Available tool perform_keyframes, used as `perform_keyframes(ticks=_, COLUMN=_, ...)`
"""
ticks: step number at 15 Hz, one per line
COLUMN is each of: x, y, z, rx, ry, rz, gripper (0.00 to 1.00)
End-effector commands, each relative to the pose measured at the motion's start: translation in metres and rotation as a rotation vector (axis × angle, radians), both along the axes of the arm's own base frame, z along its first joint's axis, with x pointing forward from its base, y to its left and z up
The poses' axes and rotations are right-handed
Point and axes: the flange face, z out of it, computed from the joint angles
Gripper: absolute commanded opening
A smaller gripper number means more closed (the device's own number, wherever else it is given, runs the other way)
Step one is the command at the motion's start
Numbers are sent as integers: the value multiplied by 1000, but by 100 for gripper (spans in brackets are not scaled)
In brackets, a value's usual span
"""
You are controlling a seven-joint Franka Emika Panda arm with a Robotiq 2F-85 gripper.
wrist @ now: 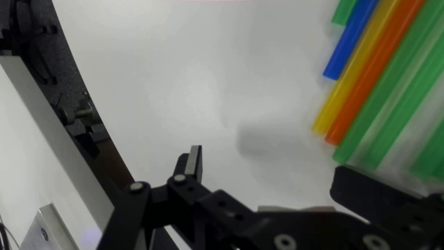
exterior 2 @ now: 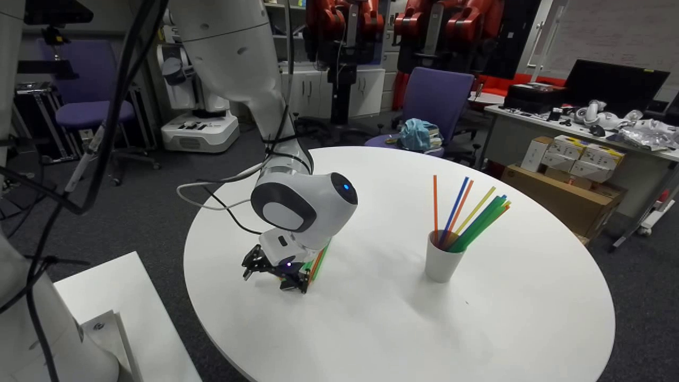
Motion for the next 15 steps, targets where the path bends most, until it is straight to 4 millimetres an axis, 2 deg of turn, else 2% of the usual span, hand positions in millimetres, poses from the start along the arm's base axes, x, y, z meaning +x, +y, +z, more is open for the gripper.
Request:
perform_keyframes(ticks=1, x=-5, y=3, z=-1, rx=-10, ry=9, rz=-94, gripper=100)
perform_keyframes(ticks=11, x=-3, y=2, z=0, rx=-5, ry=19, rz=-220, gripper=100)
perform_keyframes(ticks=15, x=3, y=-11, z=26, rx=-27, ry=-127, rz=-143, gripper=100)
